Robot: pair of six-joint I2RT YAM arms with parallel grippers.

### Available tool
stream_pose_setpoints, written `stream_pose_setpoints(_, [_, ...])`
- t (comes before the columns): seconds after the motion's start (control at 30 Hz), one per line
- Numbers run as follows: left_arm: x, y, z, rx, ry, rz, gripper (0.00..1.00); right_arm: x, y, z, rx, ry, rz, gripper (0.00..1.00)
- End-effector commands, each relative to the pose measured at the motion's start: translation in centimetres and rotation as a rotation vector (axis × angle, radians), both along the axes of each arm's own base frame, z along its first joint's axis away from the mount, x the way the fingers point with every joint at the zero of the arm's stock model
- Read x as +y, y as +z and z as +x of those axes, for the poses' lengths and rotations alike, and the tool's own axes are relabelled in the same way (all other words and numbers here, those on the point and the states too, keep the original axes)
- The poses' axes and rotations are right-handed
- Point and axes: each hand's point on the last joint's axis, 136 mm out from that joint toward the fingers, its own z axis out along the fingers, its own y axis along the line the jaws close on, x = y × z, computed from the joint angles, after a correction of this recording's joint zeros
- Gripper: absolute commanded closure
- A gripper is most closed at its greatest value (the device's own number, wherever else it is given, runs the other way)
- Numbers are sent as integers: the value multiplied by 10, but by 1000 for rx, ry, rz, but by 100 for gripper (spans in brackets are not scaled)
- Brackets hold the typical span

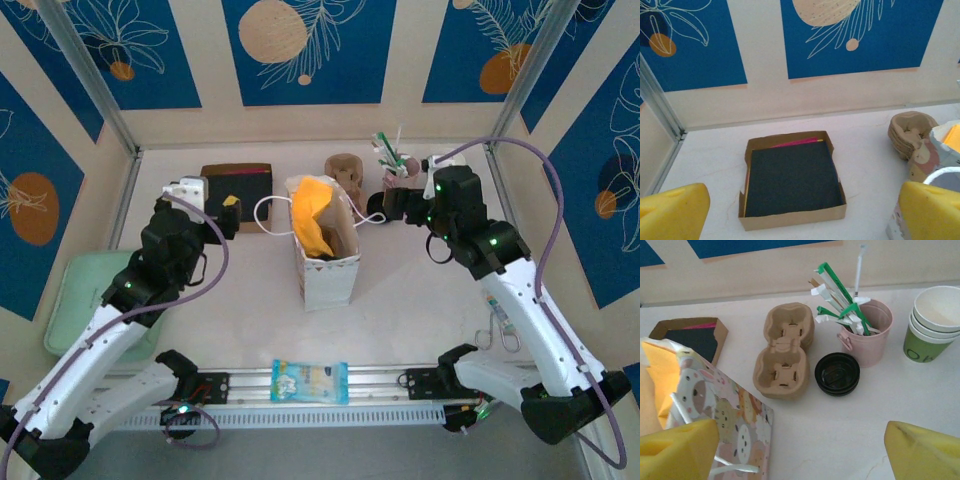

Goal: Pack the takeout coffee

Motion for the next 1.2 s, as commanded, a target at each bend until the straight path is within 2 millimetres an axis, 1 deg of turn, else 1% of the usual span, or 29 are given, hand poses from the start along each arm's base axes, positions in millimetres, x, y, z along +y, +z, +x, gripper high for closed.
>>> stream_pose_setpoints(0.0, [5, 5, 2, -57, 36, 9, 0, -10, 9, 0, -71, -31, 0, 10])
stream_pose_setpoints(0.13, [4, -6, 5, -58, 39, 31, 0, -25, 1, -4, -81, -81, -22, 8])
stream_pose_setpoints(0.23, [2, -13, 8, -56, 35, 42, 0, -35, -5, -6, -80, -118, -44, 3])
stream_pose_setpoints(0.3, [-1, -19, 10, -60, 21, 53, 0, -39, -9, -8, -80, -130, -58, 1])
stream_pose_setpoints(0.4, [-2, -30, 13, -43, 25, 69, 0, -45, -16, -8, -71, -153, -71, 1])
stream_pose_setpoints(0.5, [-2, -45, 16, -3, 34, 106, 0, -47, -27, -8, -54, -159, -80, 1])
stream_pose_setpoints(0.6, [-6, -58, 17, 9, 12, 132, 0, -44, -36, -7, -77, -141, -78, 1])
stream_pose_setpoints(0.7, [-2, -70, 16, 16, 31, 138, 0, -43, -44, -9, -100, -120, -78, 1])
stream_pose_setpoints(0.9, [2, -97, 15, 70, 48, 174, 0, -46, -59, -10, -103, -128, -75, 1])
stream_pose_setpoints(1.07, [10, -112, 15, 61, 85, 203, 0, -39, -72, -9, -76, -80, -70, 1])
stream_pose_setpoints(1.17, [13, -120, 15, 69, 97, 220, 0, -44, -88, -8, -42, -118, -61, 1])
